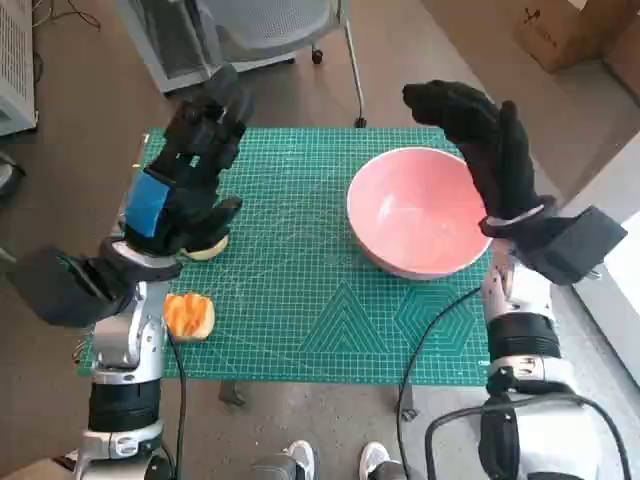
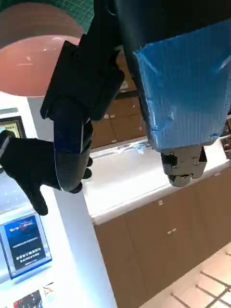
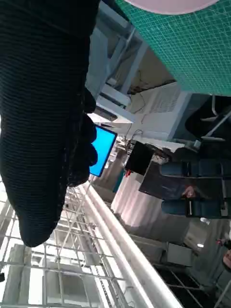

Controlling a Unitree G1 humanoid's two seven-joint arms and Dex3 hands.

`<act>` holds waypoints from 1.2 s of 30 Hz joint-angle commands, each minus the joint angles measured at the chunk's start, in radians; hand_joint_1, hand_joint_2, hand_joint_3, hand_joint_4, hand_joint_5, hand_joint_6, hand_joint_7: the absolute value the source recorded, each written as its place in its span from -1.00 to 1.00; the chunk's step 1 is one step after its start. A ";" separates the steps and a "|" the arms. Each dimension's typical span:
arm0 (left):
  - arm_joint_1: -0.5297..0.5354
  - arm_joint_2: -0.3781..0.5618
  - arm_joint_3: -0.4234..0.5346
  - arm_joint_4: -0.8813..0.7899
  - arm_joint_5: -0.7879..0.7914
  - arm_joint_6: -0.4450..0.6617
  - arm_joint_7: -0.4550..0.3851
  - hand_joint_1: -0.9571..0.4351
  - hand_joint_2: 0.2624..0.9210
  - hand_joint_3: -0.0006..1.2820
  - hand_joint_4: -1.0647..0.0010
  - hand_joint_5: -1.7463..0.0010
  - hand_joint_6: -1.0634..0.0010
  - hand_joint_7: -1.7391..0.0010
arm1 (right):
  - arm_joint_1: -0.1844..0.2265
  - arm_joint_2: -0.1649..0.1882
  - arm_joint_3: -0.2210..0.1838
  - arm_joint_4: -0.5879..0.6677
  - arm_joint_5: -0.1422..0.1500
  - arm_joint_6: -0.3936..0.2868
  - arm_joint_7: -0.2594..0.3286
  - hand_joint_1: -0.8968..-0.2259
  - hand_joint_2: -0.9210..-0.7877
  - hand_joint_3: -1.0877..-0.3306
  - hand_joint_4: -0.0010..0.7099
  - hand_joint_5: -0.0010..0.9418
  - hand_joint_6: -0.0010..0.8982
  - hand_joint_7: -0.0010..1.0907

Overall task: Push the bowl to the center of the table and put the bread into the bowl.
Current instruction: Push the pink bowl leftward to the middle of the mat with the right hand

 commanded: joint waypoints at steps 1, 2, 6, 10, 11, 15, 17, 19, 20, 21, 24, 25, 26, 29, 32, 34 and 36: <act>0.009 -0.001 0.005 -0.005 -0.010 0.001 -0.002 -0.49 0.95 -0.38 1.00 1.00 1.00 0.77 | 0.029 0.002 0.005 0.005 -0.006 0.015 0.000 -0.38 -1.00 0.05 -0.46 -1.00 -0.25 -0.99; 0.010 0.000 0.005 -0.005 -0.010 0.001 -0.003 -0.49 0.95 -0.38 1.00 1.00 1.00 0.77 | 0.028 0.003 0.006 0.006 -0.007 0.014 -0.001 -0.38 -1.00 0.05 -0.46 -1.00 -0.25 -0.99; 0.012 0.001 0.007 -0.005 -0.014 0.004 -0.006 -0.49 0.94 -0.37 1.00 1.00 1.00 0.78 | 0.027 0.007 0.005 0.007 -0.006 0.016 -0.005 -0.38 -1.00 0.05 -0.46 -1.00 -0.25 -0.99; 0.012 0.004 0.010 -0.009 -0.016 0.012 -0.004 -0.48 0.94 -0.37 1.00 1.00 1.00 0.77 | 0.026 0.012 0.006 0.004 -0.005 0.018 -0.006 -0.38 -1.00 0.05 -0.46 -1.00 -0.25 -0.99; 0.011 0.005 0.010 -0.009 -0.015 0.014 -0.003 -0.49 0.94 -0.37 1.00 1.00 1.00 0.77 | 0.026 0.013 0.007 0.003 -0.006 0.018 -0.006 -0.38 -1.00 0.05 -0.46 -1.00 -0.25 -0.99; 0.010 0.007 0.015 -0.017 -0.022 0.029 -0.004 -0.48 0.93 -0.36 1.00 1.00 1.00 0.78 | 0.024 0.015 0.012 -0.004 -0.012 0.018 -0.014 -0.39 -1.00 0.05 -0.46 -1.00 -0.25 -0.99; 0.009 0.007 0.018 -0.018 -0.031 0.036 -0.006 -0.46 0.93 -0.36 1.00 1.00 1.00 0.79 | 0.025 0.016 0.014 -0.008 -0.013 0.019 -0.017 -0.39 -1.00 0.05 -0.46 -1.00 -0.25 -0.99; 0.009 0.007 0.020 -0.021 -0.041 0.044 -0.008 -0.44 0.92 -0.35 1.00 1.00 1.00 0.80 | 0.025 0.016 0.015 -0.010 -0.012 0.020 -0.017 -0.40 -1.00 0.05 -0.47 -1.00 -0.24 -0.99; 0.009 0.006 0.021 -0.022 -0.046 0.048 -0.008 -0.43 0.92 -0.35 1.00 1.00 1.00 0.81 | 0.025 0.016 0.016 -0.010 -0.011 0.020 -0.016 -0.40 -1.00 0.05 -0.47 -1.00 -0.24 -0.99; 0.008 0.006 0.022 -0.023 -0.048 0.050 -0.008 -0.41 0.91 -0.35 1.00 1.00 1.00 0.81 | 0.026 0.016 0.016 -0.011 -0.010 0.020 -0.016 -0.40 -1.00 0.05 -0.48 -1.00 -0.24 -0.99; 0.008 0.006 0.026 -0.022 -0.060 0.060 -0.011 -0.39 0.90 -0.35 1.00 1.00 1.00 0.83 | 0.028 0.017 0.018 -0.015 -0.008 0.019 -0.018 -0.40 -1.00 0.05 -0.49 -1.00 -0.24 -0.99; 0.008 0.007 0.027 -0.021 -0.061 0.061 -0.012 -0.39 0.89 -0.35 1.00 1.00 1.00 0.83 | 0.029 0.017 0.019 -0.015 -0.008 0.019 -0.019 -0.40 -1.00 0.05 -0.49 -1.00 -0.24 -0.99; 0.008 0.007 0.028 -0.021 -0.062 0.062 -0.012 -0.39 0.88 -0.35 1.00 1.00 1.00 0.83 | 0.029 0.016 0.019 -0.015 -0.009 0.018 -0.020 -0.40 -1.00 0.05 -0.49 -1.00 -0.24 -0.99; 0.009 0.007 0.028 -0.026 -0.062 0.064 -0.011 -0.39 0.87 -0.35 1.00 1.00 1.00 0.84 | 0.028 0.014 0.020 -0.013 -0.008 0.019 -0.021 -0.40 -1.00 0.04 -0.49 -1.00 -0.23 -0.99; 0.010 0.008 0.025 -0.026 -0.053 0.058 -0.005 -0.39 0.85 -0.35 1.00 1.00 1.00 0.84 | 0.026 0.012 0.018 -0.006 -0.006 0.018 -0.019 -0.40 -1.00 0.04 -0.49 -1.00 -0.23 -0.99; 0.010 0.009 0.023 -0.023 -0.043 0.051 0.000 -0.39 0.85 -0.34 1.00 1.00 1.00 0.82 | 0.026 0.012 0.017 -0.003 -0.006 0.018 -0.019 -0.40 -1.00 0.04 -0.49 -1.00 -0.23 -0.99; 0.010 0.010 0.021 -0.021 -0.033 0.046 0.005 -0.41 0.84 -0.34 1.00 1.00 1.00 0.81 | 0.025 0.012 0.017 -0.003 -0.006 0.018 -0.020 -0.40 -1.00 0.04 -0.49 -0.99 -0.22 -0.99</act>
